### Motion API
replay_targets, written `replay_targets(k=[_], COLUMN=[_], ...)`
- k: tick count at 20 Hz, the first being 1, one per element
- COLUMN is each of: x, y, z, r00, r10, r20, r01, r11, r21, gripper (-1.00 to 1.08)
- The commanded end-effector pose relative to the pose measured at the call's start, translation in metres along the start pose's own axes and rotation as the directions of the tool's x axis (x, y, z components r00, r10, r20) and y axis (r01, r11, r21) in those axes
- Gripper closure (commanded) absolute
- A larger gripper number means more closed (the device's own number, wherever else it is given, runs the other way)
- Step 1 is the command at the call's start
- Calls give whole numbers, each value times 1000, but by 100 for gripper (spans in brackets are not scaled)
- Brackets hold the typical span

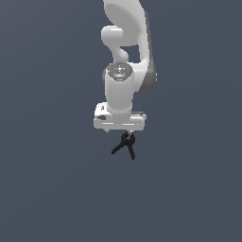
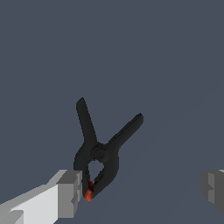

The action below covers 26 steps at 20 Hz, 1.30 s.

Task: Pick up the object and move it to a goal position.

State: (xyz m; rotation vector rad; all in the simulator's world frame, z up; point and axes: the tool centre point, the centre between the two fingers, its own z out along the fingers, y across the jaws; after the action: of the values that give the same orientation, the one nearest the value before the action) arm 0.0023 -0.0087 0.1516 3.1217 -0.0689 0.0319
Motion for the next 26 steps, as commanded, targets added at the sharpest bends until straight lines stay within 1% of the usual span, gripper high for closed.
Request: replay_targets(k=[1, 8, 13, 19, 26], x=[-2, -11, -17, -21, -21], y=[-6, -26, -35, -40, -40], z=[12, 51, 70, 80, 86], r00=[999, 987, 974, 965, 966], r10=[36, 162, 224, 259, 258], r20=[3, 15, 21, 25, 25], r01=[-36, -162, -224, -260, -258], r11=[999, 987, 974, 966, 966], r21=[4, 12, 13, 12, 12], gripper=[-92, -92, -92, -92, -92])
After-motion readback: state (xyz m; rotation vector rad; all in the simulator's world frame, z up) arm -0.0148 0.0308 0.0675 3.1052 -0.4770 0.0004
